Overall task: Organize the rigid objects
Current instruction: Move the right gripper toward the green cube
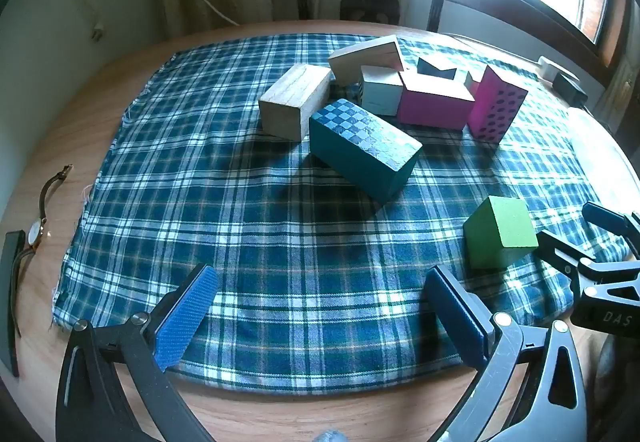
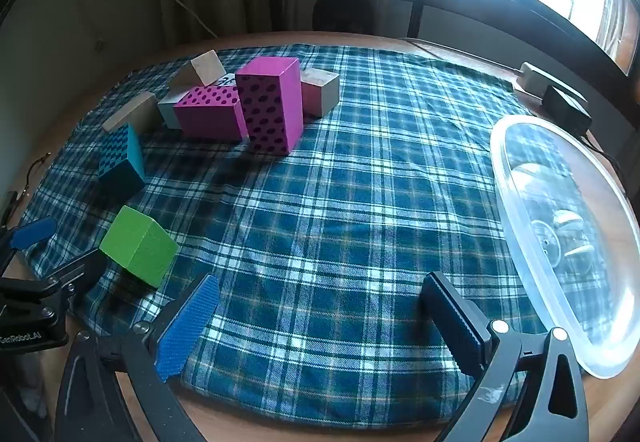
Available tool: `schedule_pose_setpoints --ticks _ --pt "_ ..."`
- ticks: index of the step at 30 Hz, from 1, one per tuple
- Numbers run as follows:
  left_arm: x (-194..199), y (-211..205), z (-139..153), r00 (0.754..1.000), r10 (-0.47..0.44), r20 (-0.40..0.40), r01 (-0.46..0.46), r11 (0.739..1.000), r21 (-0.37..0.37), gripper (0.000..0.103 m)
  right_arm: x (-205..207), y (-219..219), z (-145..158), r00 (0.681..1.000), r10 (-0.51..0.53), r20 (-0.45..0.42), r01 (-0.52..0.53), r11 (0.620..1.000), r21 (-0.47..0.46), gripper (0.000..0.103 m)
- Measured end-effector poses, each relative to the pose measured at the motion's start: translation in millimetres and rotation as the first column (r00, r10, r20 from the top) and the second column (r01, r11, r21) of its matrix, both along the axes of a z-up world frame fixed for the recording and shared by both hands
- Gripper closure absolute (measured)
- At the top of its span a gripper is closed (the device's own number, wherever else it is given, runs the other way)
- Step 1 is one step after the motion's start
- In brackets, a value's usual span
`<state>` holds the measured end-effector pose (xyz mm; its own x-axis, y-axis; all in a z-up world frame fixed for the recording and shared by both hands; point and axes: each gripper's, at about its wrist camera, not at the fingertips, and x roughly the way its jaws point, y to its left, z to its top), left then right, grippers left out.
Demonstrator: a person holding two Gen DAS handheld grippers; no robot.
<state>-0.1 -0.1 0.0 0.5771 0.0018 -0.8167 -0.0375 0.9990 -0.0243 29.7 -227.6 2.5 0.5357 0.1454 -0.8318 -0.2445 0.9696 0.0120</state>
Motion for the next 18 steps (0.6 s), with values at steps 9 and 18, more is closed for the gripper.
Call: schedule_pose_setpoints --ticks 9,18 --pt "0.0 0.0 0.0 1.0 -0.001 0.003 0.001 1.0 0.001 0.0 0.1 0.0 0.2 1.0 0.0 0.0 0.0 1.0 0.002 0.0" --pt "0.0 0.0 0.1 1.0 -0.001 0.004 0.001 1.0 0.002 0.0 0.1 0.0 0.4 1.0 0.0 0.0 0.0 1.0 0.003 0.0"
